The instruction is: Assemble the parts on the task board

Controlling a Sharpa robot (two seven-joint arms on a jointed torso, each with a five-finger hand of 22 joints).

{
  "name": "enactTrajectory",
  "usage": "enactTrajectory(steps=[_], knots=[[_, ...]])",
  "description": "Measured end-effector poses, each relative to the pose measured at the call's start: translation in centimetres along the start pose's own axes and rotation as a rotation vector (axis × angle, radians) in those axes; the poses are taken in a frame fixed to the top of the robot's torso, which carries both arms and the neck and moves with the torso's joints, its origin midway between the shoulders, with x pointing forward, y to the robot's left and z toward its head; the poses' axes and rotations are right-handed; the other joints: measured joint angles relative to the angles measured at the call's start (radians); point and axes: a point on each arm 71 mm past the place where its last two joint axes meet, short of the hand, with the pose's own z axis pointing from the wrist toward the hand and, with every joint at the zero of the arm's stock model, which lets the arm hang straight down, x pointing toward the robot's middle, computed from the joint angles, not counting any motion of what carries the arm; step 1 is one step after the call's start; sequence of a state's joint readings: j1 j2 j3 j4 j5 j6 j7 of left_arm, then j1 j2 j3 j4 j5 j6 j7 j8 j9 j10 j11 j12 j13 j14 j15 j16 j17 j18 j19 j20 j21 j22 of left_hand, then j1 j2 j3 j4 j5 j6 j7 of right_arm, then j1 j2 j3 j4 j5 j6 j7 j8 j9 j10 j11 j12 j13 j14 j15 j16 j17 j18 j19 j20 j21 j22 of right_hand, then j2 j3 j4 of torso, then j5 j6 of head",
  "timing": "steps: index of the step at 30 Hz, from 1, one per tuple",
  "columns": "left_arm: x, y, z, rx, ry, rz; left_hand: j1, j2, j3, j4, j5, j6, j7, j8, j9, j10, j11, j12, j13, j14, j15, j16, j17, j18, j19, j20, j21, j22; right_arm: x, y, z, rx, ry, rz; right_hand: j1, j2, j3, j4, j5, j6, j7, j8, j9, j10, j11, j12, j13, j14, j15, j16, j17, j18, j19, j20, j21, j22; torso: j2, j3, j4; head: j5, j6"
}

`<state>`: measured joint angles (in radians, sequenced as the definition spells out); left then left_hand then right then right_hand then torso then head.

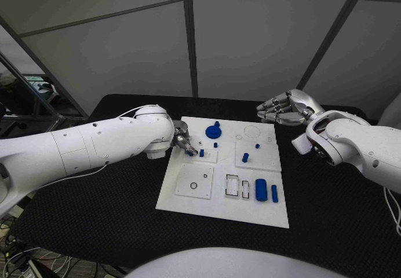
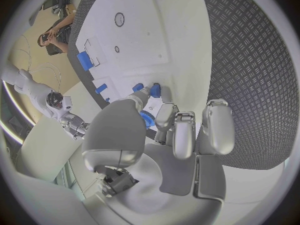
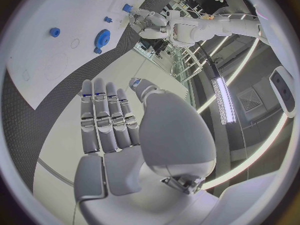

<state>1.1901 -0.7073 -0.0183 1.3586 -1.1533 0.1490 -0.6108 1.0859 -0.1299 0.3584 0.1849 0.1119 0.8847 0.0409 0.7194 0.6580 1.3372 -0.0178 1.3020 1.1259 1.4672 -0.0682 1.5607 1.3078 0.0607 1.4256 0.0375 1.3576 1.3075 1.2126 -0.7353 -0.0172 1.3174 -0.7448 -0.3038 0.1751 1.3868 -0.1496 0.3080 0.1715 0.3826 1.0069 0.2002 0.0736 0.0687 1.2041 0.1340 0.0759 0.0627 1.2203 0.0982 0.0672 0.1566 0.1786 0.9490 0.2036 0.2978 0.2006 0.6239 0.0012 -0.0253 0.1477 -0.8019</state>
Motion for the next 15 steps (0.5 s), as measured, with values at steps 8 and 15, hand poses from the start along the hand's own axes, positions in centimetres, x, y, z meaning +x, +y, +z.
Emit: enactTrajectory(steps=[8, 15], knots=[[-0.07, 0.10, 0.08, -0.004, -0.002, -0.002, -0.004, 0.004, -0.052, 0.021, 0.000, 0.004, -0.004, 0.000, 0.000, 0.004, -0.004, 0.000, 0.005, -0.004, -0.004, 0.000, 0.000, 0.000, 0.004, -0.004, 0.000, 0.000, -0.01, -0.01, 0.01, 0.000, 0.000, 0.000, 0.000, 0.000, 0.000, 0.000, 0.000, 0.000, 0.000, 0.000, 0.000, 0.000, 0.000, 0.000, 0.000, 0.000, 0.000, 0.000, -0.001, 0.000, 0.000, 0.000, 0.000, -0.001, 0.000, -0.0002, 0.0000, 0.000, 0.000], [-0.06, -0.04, 0.12, -0.002, -0.003, -0.002, -0.004, 0.004, -0.088, 0.041, 0.000, 0.011, -0.004, 0.000, 0.000, 0.007, -0.007, 0.000, 0.009, 0.000, -0.007, 0.004, 0.000, 0.000, 0.004, -0.004, 0.000, 0.000, 0.00, -0.02, 0.03, 0.000, 0.000, 0.000, 0.000, 0.000, 0.000, 0.000, 0.000, 0.000, 0.000, 0.000, 0.000, 0.000, 0.000, 0.000, 0.000, 0.000, 0.000, 0.000, -0.001, 0.000, 0.000, 0.000, 0.000, -0.001, 0.000, -0.0001, 0.0000, 0.000, 0.000]])
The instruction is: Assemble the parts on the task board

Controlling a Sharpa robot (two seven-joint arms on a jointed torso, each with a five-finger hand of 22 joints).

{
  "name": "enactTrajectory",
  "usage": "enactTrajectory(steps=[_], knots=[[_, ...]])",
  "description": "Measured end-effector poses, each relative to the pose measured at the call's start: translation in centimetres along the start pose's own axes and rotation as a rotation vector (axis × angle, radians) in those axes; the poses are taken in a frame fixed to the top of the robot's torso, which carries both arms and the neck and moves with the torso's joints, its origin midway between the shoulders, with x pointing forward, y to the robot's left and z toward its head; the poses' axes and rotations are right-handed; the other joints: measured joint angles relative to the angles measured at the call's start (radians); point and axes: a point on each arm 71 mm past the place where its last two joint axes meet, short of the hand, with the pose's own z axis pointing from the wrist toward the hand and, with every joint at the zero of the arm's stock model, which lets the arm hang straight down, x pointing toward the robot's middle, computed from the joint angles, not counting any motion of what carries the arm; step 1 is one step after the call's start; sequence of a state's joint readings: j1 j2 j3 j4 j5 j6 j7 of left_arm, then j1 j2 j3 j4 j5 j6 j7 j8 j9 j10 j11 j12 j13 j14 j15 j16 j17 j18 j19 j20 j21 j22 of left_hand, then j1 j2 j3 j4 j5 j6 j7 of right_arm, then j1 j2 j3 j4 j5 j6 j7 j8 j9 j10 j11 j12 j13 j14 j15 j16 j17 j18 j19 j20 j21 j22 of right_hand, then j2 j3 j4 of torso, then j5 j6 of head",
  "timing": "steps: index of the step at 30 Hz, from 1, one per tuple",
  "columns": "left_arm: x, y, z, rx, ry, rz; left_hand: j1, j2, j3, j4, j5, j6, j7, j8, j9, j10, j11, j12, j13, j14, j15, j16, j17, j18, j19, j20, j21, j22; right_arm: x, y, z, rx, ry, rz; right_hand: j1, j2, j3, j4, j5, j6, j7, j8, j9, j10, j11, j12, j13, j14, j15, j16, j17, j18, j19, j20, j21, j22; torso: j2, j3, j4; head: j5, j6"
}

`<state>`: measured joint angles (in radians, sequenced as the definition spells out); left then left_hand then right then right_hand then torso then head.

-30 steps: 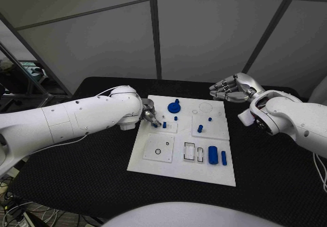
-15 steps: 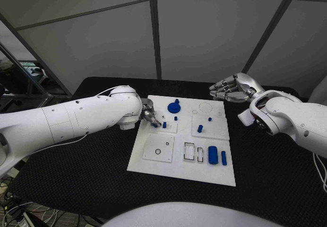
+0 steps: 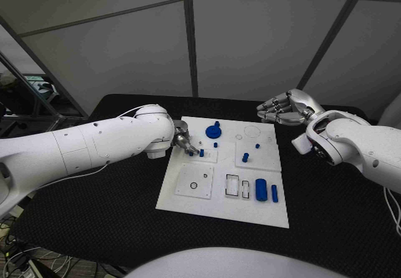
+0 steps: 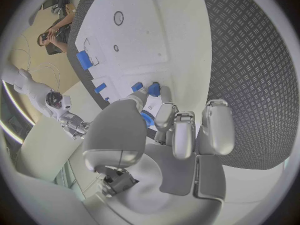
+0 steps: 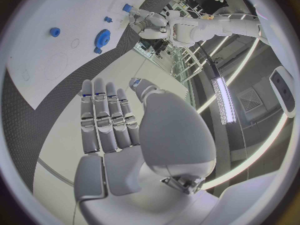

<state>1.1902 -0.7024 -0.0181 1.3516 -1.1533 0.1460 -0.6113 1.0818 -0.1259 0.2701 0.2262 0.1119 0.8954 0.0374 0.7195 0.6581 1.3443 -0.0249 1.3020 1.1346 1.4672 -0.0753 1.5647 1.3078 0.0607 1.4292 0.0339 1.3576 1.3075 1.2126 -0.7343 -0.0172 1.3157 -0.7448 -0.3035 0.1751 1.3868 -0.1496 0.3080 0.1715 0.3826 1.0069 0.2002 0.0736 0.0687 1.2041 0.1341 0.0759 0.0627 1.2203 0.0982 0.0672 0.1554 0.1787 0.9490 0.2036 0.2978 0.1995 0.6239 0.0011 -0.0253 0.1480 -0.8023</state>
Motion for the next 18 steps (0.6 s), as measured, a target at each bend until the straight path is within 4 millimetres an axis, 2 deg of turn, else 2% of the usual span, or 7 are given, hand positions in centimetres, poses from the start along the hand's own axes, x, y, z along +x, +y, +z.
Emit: enactTrajectory(steps=[18], knots=[[-0.02, -0.09, 0.02, 0.002, -0.005, -0.003, 0.004, 0.004, -0.039, 0.016, 0.004, 0.004, -0.004, 0.000, 0.001, 0.004, -0.004, 0.000, 0.002, 0.000, 0.000, 0.000, 0.000, 0.000, 0.004, -0.004, 0.000, 0.000, 0.01, -0.02, 0.03, 0.000, 0.001, 0.000, 0.000, 0.000, 0.000, 0.000, 0.000, 0.000, 0.000, 0.000, 0.000, 0.000, 0.000, 0.000, 0.000, 0.000, 0.000, 0.000, 0.000, 0.000, 0.000, 0.000, 0.000, 0.000, 0.000, 0.0003, 0.0002, -0.001, 0.000]])
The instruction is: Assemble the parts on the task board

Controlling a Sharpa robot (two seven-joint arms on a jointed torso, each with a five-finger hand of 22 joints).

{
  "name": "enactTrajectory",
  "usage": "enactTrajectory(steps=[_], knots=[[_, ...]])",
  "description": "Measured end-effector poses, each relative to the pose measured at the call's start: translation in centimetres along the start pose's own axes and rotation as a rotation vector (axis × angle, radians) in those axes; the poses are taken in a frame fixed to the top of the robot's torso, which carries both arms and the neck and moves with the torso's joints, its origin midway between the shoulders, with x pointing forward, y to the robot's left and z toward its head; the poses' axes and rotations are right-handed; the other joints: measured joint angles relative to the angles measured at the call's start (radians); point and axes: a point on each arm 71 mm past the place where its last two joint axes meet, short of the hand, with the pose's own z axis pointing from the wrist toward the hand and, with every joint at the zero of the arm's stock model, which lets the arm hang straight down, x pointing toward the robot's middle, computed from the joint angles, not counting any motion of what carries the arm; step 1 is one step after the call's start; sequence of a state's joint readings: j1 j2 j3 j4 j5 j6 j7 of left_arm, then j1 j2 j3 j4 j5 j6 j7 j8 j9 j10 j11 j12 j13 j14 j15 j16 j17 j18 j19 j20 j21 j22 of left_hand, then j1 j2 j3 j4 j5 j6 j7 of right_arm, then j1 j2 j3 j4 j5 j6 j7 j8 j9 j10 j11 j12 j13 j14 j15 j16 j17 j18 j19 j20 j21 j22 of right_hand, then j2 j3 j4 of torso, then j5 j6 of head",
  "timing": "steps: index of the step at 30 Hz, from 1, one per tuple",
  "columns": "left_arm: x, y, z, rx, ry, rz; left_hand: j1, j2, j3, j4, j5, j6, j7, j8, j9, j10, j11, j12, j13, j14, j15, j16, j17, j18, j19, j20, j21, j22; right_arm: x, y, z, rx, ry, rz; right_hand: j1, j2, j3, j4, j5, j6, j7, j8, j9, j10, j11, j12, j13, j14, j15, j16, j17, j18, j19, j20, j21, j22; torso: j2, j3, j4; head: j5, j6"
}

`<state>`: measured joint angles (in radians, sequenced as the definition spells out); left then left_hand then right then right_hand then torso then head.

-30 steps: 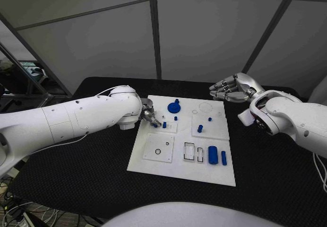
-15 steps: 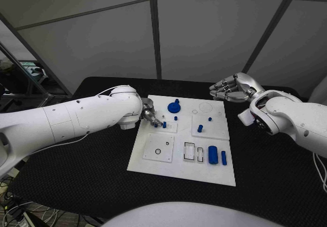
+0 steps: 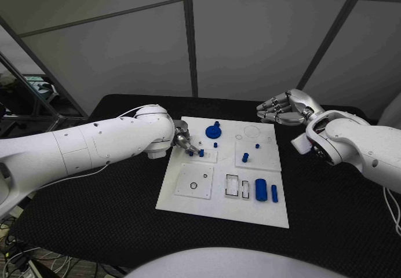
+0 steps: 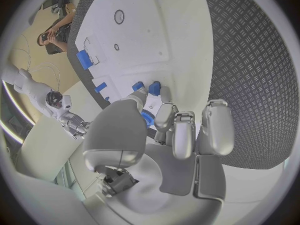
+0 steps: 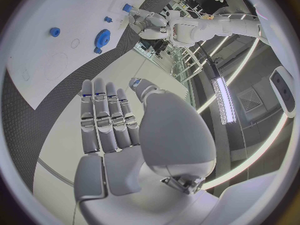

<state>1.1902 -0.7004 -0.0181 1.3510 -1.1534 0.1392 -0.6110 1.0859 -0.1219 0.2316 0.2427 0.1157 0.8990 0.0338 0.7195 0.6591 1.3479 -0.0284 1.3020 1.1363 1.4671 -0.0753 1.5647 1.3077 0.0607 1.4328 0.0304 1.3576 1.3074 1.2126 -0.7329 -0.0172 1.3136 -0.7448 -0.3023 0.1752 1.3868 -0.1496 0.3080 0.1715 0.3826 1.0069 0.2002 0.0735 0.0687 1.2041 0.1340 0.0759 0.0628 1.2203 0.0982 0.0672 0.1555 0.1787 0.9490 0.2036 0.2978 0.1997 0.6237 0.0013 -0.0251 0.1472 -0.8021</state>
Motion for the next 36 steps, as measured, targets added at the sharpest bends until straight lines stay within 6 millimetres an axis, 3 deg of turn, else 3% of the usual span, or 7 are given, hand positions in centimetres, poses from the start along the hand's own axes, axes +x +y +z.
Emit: enactTrajectory(steps=[11, 22, 23, 27, 30, 35, 36], knots=[[-0.3, 0.7, -0.1, -0.010, -0.017, -0.015, -0.006, 0.005, -0.073, 0.038, 0.000, 0.000, 0.000, 0.000, 0.000, 0.000, 0.000, -0.008, -0.015, 0.000, 0.000, -0.003, 0.000, 0.000, 0.000, 0.000, -0.012, 0.000, 0.0, 0.0, 0.0, 0.001, 0.000, 0.000, 0.000, 0.000, 0.000, 0.000, 0.000, 0.000, 0.000, 0.000, 0.000, 0.000, 0.000, 0.000, 0.000, 0.000, 0.000, 0.000, -0.002, 0.000, 0.000, 0.000, -0.006, -0.002, 0.000, -0.0005, 0.0006, -0.001, 0.001], [-1.7, 1.1, -0.3, 0.021, -0.094, -0.151, -0.025, 0.036, -0.194, 0.050, 0.000, -0.061, 0.035, -0.030, -0.011, -0.147, 0.027, -0.156, -0.220, -0.002, 0.009, -0.097, 0.000, 0.002, -0.067, 0.020, -0.134, -0.004, 0.0, 0.0, 0.1, 0.000, 0.001, 0.000, 0.000, 0.000, 0.000, 0.000, 0.000, 0.000, 0.000, 0.000, 0.000, 0.000, 0.000, 0.000, 0.000, 0.000, 0.000, 0.000, -0.002, 0.000, 0.000, 0.000, -0.005, -0.002, 0.000, -0.0006, 0.0007, -0.003, 0.002], [-1.8, 1.3, -0.3, 0.023, -0.101, -0.168, -0.022, 0.038, -0.205, 0.050, 0.000, -0.069, 0.036, -0.033, -0.014, -0.164, 0.029, -0.173, -0.243, -0.001, 0.013, -0.109, 0.000, 0.072, -0.079, 0.022, -0.153, -0.015, 0.0, 0.0, 0.1, 0.000, 0.001, 0.000, 0.000, 0.000, 0.000, 0.000, 0.000, 0.000, 0.000, 0.000, 0.000, 0.000, 0.000, 0.000, 0.000, 0.000, 0.000, 0.000, -0.002, 0.000, 0.000, 0.000, -0.005, -0.002, 0.000, -0.0006, 0.0007, -0.003, 0.002], [-2.2, 1.7, -0.2, 0.032, -0.129, -0.228, -0.004, 0.056, -0.237, 0.048, 0.004, -0.102, 0.053, -0.050, -0.029, -0.255, 0.043, -0.256, -0.358, -0.005, 0.028, -0.154, -0.003, 0.069, -0.122, 0.031, -0.227, -0.065, 0.0, 0.0, 0.1, 0.001, 0.001, 0.000, 0.000, 0.000, 0.000, 0.000, 0.000, 0.000, 0.000, 0.000, 0.000, 0.000, 0.000, 0.000, 0.000, 0.000, 0.000, 0.000, -0.002, 0.000, 0.000, 0.000, -0.005, -0.002, 0.000, -0.0003, 0.0007, -0.005, 0.001], [-2.5, 1.8, -0.2, 0.052, -0.146, -0.257, 0.062, 0.063, -0.247, 0.040, 0.004, -0.136, 0.075, -0.074, -0.059, -0.342, 0.064, -0.328, -0.443, -0.060, 0.048, -0.244, -0.093, 0.069, -0.207, 0.046, -0.372, -0.163, 0.0, 0.0, 0.0, 0.001, 0.001, 0.000, 0.000, 0.000, 0.000, 0.000, 0.000, 0.000, 0.000, 0.000, 0.000, 0.000, 0.000, 0.000, 0.000, 0.000, 0.000, 0.000, -0.002, 0.000, 0.000, 0.000, -0.005, -0.001, 0.000, 0.0000, 0.0007, -0.006, 0.002], [-2.6, 0.6, -0.1, 0.150, -0.173, -0.276, 0.297, 0.077, -0.190, -0.019, 0.004, -0.180, 0.115, -0.168, -0.168, -0.485, 0.104, -0.450, -0.540, -0.337, 0.089, -0.588, -0.490, 0.073, -0.395, 0.083, -0.681, -0.365, 0.0, -0.1, 0.0, 0.001, 0.001, 0.000, 0.000, 0.000, 0.000, 0.000, 0.000, 0.000, 0.000, 0.000, 0.000, 0.000, 0.000, 0.000, 0.000, 0.000, 0.000, 0.000, -0.002, 0.000, 0.000, 0.000, -0.005, -0.001, 0.000, 0.0006, 0.0007, -0.009, 0.005], [-2.6, 0.3, -0.1, 0.176, -0.179, -0.275, 0.333, 0.076, -0.176, -0.034, 0.004, -0.179, 0.118, -0.185, -0.187, -0.502, 0.108, -0.477, -0.563, -0.368, 0.093, -0.623, -0.524, 0.137, -0.409, 0.087, -0.704, -0.379, 0.0, 0.0, 0.1, 0.001, 0.001, 0.000, 0.000, 0.000, 0.000, 0.000, 0.002, -0.001, 0.001, 0.000, 0.000, 0.000, 0.000, 0.000, 0.000, 0.000, 0.000, 0.000, -0.001, 0.000, 0.000, 0.000, -0.005, -0.001, 0.000, 0.0006, 0.0003, -0.010, 0.006]])
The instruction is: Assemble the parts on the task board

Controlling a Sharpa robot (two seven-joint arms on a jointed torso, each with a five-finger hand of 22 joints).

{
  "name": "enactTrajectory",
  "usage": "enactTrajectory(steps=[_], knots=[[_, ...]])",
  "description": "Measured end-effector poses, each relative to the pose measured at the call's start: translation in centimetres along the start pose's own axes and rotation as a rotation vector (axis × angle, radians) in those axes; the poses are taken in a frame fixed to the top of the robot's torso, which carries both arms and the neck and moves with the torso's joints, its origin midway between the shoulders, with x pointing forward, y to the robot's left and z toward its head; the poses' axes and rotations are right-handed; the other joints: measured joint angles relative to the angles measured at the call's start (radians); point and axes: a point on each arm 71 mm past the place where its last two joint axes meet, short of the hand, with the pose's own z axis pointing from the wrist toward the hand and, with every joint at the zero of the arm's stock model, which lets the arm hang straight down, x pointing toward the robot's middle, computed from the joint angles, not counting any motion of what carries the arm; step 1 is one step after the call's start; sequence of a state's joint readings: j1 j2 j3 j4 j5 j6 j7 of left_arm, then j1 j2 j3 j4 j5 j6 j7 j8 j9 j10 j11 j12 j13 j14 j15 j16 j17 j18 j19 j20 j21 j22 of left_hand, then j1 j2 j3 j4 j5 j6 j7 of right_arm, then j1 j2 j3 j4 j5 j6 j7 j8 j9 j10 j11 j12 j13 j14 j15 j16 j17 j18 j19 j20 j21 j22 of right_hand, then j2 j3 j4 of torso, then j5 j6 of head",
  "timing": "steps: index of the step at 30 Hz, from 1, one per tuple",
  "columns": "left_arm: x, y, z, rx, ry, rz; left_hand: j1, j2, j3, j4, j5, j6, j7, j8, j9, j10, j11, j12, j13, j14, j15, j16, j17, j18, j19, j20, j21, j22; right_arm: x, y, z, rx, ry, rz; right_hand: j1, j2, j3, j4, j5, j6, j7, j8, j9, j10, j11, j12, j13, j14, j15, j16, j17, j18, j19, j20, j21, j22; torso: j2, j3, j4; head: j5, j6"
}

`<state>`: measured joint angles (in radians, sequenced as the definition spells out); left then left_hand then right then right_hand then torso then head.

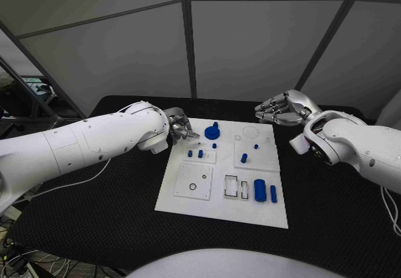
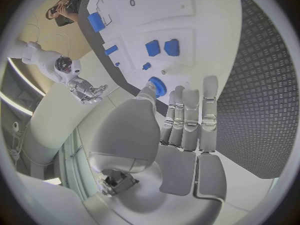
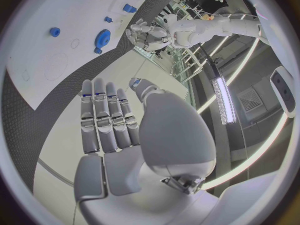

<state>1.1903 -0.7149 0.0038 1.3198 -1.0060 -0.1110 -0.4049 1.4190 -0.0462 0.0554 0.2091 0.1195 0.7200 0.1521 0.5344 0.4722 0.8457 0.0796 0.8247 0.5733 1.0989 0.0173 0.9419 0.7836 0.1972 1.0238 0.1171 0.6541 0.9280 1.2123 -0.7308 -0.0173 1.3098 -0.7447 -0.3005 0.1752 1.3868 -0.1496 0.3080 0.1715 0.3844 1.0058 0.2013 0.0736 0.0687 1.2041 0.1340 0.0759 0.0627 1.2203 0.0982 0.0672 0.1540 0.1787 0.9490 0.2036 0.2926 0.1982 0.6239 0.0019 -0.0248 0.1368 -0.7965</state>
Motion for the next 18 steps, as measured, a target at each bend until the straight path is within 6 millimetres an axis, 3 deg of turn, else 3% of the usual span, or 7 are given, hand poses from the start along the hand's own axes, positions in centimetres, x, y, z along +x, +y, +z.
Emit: enactTrajectory(steps=[1, 4, 8, 11, 12, 14, 18], knots=[[0.1, -0.4, 0.0, 0.028, -0.003, -0.001, 0.032, -0.001, 0.017, -0.009, 0.000, 0.007, 0.005, -0.019, -0.023, -0.009, 0.006, -0.033, -0.030, -0.025, 0.002, -0.028, -0.026, 0.012, -0.014, 0.006, -0.024, -0.015, 0.0, 0.0, 0.0, 0.000, 0.000, 0.000, 0.000, 0.000, 0.000, 0.000, 0.002, -0.002, 0.002, 0.000, 0.000, 0.000, 0.000, 0.000, 0.000, 0.000, 0.000, 0.000, -0.001, 0.000, 0.000, 0.000, 0.000, 0.000, 0.000, 0.0000, -0.0003, -0.001, 0.000], [0.4, -1.6, 0.1, 0.121, -0.016, 0.012, 0.102, -0.027, 0.074, -0.026, 0.000, 0.065, -0.001, -0.078, -0.101, 0.021, 0.013, -0.115, -0.126, -0.045, 0.006, -0.067, -0.082, 0.011, -0.020, 0.013, -0.072, -0.052, 0.0, 0.0, 0.0, 0.000, 0.000, 0.000, 0.000, 0.000, 0.000, 0.000, 0.002, -0.003, 0.002, 0.000, 0.000, 0.000, 0.000, 0.000, 0.000, 0.000, 0.000, 0.000, -0.001, 0.000, 0.000, 0.000, 0.000, -0.001, 0.000, 0.0000, -0.0014, -0.003, 0.002], [0.4, -2.2, 0.1, 0.197, -0.038, 0.045, 0.109, -0.035, 0.104, -0.017, 0.000, 0.119, -0.004, -0.117, -0.163, 0.065, 0.001, -0.138, -0.185, -0.013, 0.001, -0.051, -0.107, 0.010, 0.019, 0.009, -0.079, -0.065, 0.0, 0.0, 0.0, -0.001, 0.001, 0.001, 0.000, 0.000, 0.000, 0.000, 0.002, -0.003, 0.002, 0.000, 0.000, 0.000, 0.000, 0.000, 0.000, 0.000, 0.000, 0.000, -0.001, 0.000, 0.000, 0.000, 0.000, -0.001, 0.000, 0.0001, -0.0021, -0.004, 0.005], [0.2, -2.2, 0.0, 0.222, -0.052, 0.069, 0.078, -0.059, 0.102, 0.004, 0.000, 0.145, -0.006, -0.125, -0.188, 0.091, -0.002, -0.137, -0.203, 0.023, -0.004, -0.016, -0.108, 0.011, 0.053, 0.006, -0.079, -0.065, 0.1, 0.1, 0.0, -0.001, 0.001, 0.001, 0.000, 0.000, 0.000, 0.000, 0.002, -0.002, 0.002, 0.000, 0.000, 0.000, 0.000, 0.000, 0.000, 0.000, 0.000, 0.000, -0.001, 0.000, 0.000, 0.000, 0.000, -0.001, 0.000, 0.0005, -0.0019, -0.007, 0.005], [0.1, -2.1, 0.0, 0.225, -0.056, 0.074, 0.061, -0.059, 0.096, 0.013, 0.000, 0.149, -0.009, -0.128, -0.194, 0.098, -0.003, -0.131, -0.206, 0.046, -0.005, 0.013, -0.084, 0.010, 0.063, 0.004, -0.075, -0.064, 0.0, 0.0, 0.0, -0.001, 0.001, 0.001, 0.000, 0.000, 0.000, 0.000, 0.002, -0.003, 0.002, 0.000, 0.000, 0.000, 0.000, 0.000, 0.000, 0.000, 0.000, 0.000, -0.001, 0.000, 0.000, 0.000, 0.000, -0.001, 0.000, 0.0005, -0.0016, -0.007, 0.005], [0.0, -1.9, 0.0, 0.229, -0.062, 0.084, 0.028, -0.060, 0.082, 0.035, 0.000, 0.160, -0.009, -0.128, -0.204, 0.116, -0.006, -0.115, -0.208, 0.105, -0.007, 0.089, -0.004, -0.044, 0.087, 0.001, -0.062, -0.059, 0.0, 0.0, 0.0, -0.001, 0.001, 0.000, 0.000, 0.000, 0.000, 0.000, 0.002, -0.002, 0.002, 0.000, 0.000, 0.000, 0.000, 0.000, 0.000, 0.000, 0.000, 0.000, -0.001, 0.000, 0.000, 0.000, 0.000, -0.001, -0.001, 0.0002, -0.0003, -0.007, 0.005], [-0.3, -1.5, -0.1, 0.224, -0.069, 0.096, -0.046, -0.051, 0.049, 0.075, 0.000, 0.191, -0.018, -0.126, -0.214, 0.161, -0.020, -0.059, -0.191, 0.234, -0.018, 0.267, 0.206, -0.043, 0.175, -0.011, 0.055, 0.022, 0.0, 0.0, 0.0, -0.001, 0.001, 0.000, 0.000, 0.000, 0.000, 0.000, 0.002, -0.002, 0.002, 0.000, 0.000, 0.000, 0.000, 0.000, 0.000, 0.000, 0.000, 0.000, -0.001, 0.000, 0.000, 0.000, 0.000, -0.001, -0.002, -0.0004, 0.0010, -0.006, 0.007]])
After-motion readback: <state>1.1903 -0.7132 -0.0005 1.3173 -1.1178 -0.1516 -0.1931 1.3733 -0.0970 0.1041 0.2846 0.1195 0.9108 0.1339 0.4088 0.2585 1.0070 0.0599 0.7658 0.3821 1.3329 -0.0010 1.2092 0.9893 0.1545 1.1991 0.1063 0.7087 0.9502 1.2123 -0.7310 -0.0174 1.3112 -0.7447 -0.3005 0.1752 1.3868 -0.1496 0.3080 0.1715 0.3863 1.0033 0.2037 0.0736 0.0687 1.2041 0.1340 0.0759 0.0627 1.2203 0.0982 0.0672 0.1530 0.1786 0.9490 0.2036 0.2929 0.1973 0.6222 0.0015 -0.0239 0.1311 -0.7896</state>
